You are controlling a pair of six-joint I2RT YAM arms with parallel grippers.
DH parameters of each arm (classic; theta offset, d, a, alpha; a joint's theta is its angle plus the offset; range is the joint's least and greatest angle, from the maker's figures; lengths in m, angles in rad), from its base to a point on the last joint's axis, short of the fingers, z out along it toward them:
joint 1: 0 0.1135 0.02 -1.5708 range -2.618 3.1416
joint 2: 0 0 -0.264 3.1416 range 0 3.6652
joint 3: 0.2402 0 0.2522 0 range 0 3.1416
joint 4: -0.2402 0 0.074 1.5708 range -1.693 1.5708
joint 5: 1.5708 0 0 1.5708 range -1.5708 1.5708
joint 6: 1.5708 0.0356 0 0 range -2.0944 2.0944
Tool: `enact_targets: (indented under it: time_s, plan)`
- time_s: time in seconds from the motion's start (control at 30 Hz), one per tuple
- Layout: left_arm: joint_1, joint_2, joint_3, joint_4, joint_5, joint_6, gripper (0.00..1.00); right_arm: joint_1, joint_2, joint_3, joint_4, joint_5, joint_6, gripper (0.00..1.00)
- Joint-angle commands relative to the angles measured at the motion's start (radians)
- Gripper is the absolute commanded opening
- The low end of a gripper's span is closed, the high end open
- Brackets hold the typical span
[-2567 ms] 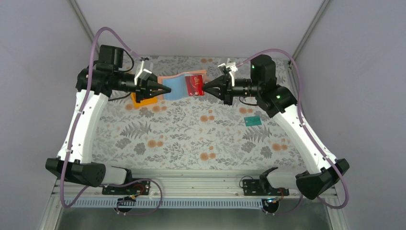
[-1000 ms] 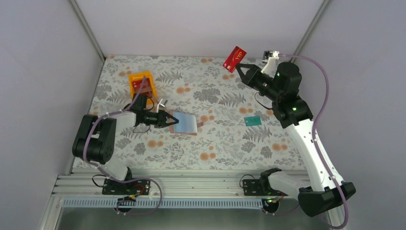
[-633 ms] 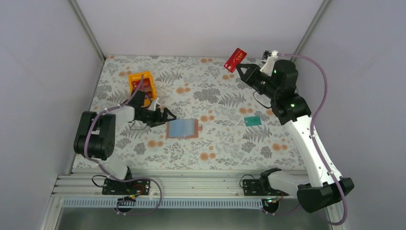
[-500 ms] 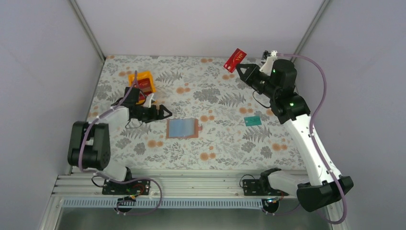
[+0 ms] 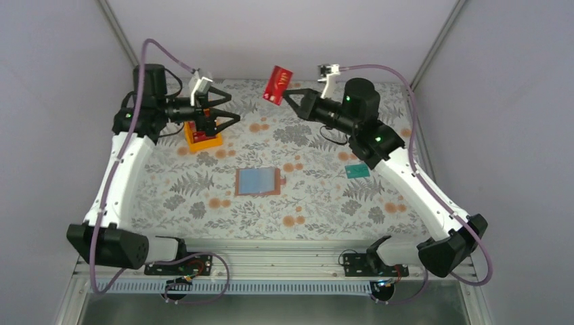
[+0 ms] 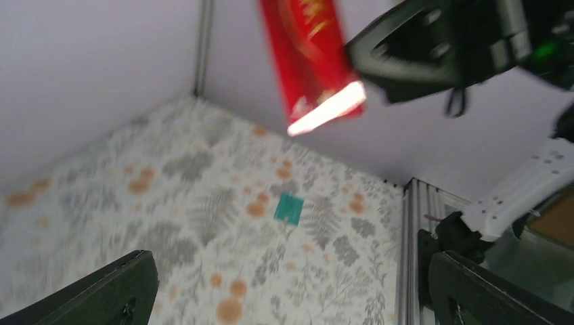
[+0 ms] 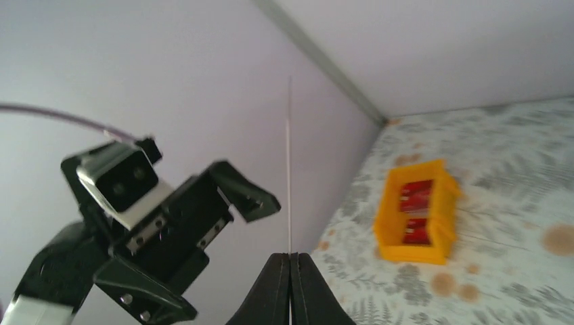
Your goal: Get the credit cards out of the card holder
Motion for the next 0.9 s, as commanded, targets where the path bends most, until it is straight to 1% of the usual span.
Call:
enact_targets:
  time_s: [0.0, 0.1, 0.2, 0.3, 0.37, 0.43, 0.5, 0.57, 0.6, 0.63, 0.67, 0.73, 0.77, 0.8, 0.87]
  plan:
    - [-0.014, -0.024, 0.108, -0.064, 0.166, 0.084, 1.0, 0.073, 0.01, 0.033, 0.207, -0.135, -0.141, 0.04]
    - [-0.025, -0.009, 0.159, -0.065, 0.209, 0.057, 1.0, 0.11, 0.019, 0.023, 0.258, -0.211, -0.191, 0.04]
    - [-0.041, -0.002, 0.184, -0.062, 0.241, 0.049, 1.0, 0.135, 0.027, 0.02, 0.288, -0.253, -0.214, 0.04]
    - [-0.058, 0.006, 0.202, -0.061, 0.222, 0.059, 1.0, 0.159, 0.04, 0.028, 0.298, -0.295, -0.239, 0.04]
    - [-0.066, 0.017, 0.219, -0.063, 0.224, 0.057, 0.96, 0.171, 0.058, 0.056, 0.272, -0.318, -0.262, 0.04]
    - [-0.071, 0.026, 0.237, -0.069, 0.255, 0.06, 0.84, 0.18, 0.072, 0.078, 0.239, -0.321, -0.283, 0.04]
    - [-0.074, 0.031, 0.25, -0.079, 0.293, 0.074, 0.64, 0.182, 0.074, 0.083, 0.227, -0.325, -0.295, 0.04]
    - [-0.076, 0.031, 0.258, -0.102, 0.33, 0.1, 0.41, 0.182, 0.071, 0.082, 0.218, -0.327, -0.308, 0.04]
    - [-0.077, 0.031, 0.259, -0.115, 0.346, 0.116, 0.27, 0.182, 0.068, 0.082, 0.213, -0.322, -0.314, 0.04]
    - [-0.078, 0.029, 0.257, -0.124, 0.356, 0.128, 0.11, 0.182, 0.064, 0.082, 0.208, -0.319, -0.321, 0.04]
    - [-0.078, 0.028, 0.257, -0.13, 0.359, 0.135, 0.04, 0.182, 0.062, 0.082, 0.201, -0.318, -0.333, 0.04]
    - [-0.079, 0.025, 0.256, -0.147, 0.345, 0.145, 0.03, 0.182, 0.064, 0.1, 0.163, -0.304, -0.366, 0.04]
    - [-0.079, 0.026, 0.255, -0.159, 0.33, 0.153, 0.03, 0.182, 0.068, 0.123, 0.115, -0.285, -0.398, 0.04]
    - [-0.079, 0.024, 0.253, -0.171, 0.307, 0.163, 0.02, 0.182, 0.073, 0.158, 0.05, -0.259, -0.44, 0.12]
    - [-0.079, 0.018, 0.244, -0.205, 0.204, 0.205, 0.02, 0.181, 0.085, 0.243, -0.118, -0.191, -0.523, 0.57]
